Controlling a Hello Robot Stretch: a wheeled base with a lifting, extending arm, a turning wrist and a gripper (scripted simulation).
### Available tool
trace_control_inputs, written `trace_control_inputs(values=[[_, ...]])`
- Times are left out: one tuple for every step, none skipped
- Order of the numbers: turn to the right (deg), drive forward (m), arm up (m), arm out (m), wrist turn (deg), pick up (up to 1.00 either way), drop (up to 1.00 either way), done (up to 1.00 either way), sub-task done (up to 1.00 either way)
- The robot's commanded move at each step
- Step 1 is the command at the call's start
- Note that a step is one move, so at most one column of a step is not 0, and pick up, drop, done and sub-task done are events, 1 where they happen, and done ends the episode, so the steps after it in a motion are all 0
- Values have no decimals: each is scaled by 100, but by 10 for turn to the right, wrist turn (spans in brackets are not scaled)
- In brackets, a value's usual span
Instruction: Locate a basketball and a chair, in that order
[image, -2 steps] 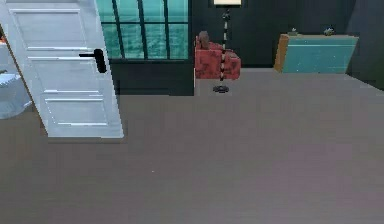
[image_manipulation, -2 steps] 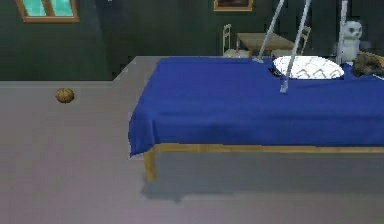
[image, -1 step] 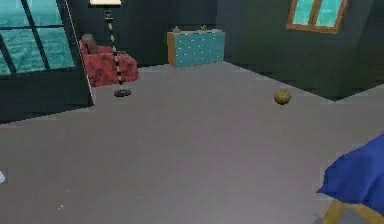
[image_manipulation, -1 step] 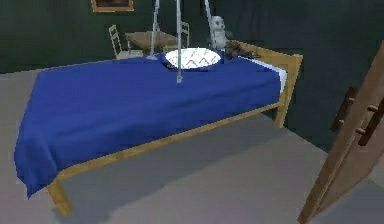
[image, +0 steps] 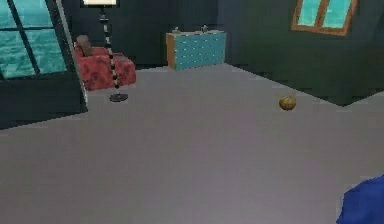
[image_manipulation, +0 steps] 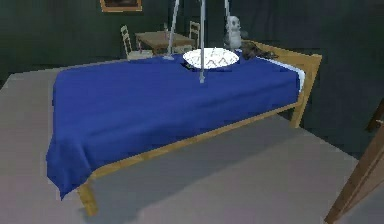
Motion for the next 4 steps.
trace_control_inputs(values=[[120, 0, 0, 0, 0, 0, 0, 0, 0], [0, 55, 0, 0, 0, 0, 0, 0, 0], [30, 0, 0, 0, 0, 0, 0, 0, 0], [0, 70, 0, 0, 0, 0, 0, 0, 0]])
